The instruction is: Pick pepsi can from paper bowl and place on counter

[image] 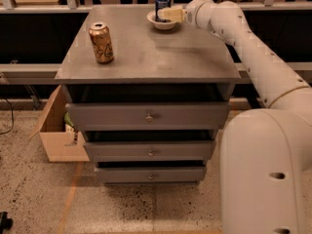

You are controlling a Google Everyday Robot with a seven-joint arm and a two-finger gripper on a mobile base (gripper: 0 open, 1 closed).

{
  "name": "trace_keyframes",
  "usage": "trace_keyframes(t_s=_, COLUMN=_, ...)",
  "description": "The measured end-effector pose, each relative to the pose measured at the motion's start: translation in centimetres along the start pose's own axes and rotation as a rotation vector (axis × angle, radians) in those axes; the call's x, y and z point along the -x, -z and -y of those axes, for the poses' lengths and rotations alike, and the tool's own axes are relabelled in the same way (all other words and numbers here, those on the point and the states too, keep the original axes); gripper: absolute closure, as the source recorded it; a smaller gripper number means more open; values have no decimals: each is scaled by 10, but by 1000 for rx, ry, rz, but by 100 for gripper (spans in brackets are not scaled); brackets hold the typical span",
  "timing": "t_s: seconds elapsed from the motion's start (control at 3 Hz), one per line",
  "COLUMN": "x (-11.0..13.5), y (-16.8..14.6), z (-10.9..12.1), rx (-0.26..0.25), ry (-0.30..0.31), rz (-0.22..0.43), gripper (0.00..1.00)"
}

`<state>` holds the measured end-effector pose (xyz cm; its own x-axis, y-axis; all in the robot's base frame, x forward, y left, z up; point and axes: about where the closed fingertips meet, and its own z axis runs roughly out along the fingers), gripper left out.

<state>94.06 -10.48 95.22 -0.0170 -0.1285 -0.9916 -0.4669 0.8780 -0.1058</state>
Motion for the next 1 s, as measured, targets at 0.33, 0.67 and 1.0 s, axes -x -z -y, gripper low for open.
trace_keyframes(t_s=0.33, x=-8, y=-29, z=6, rx=-14, ry=-18, rz=12, gripper=0)
trace_keyframes(t_s=0.67, x=-15, y=-52, z=3, rx=-17, ry=-31, rz=13, gripper=0)
trace_keyframes(t_s=1.0, x=-22, y=-72, z=-5, rx=-17, ry=-32, rz=4, gripper=0)
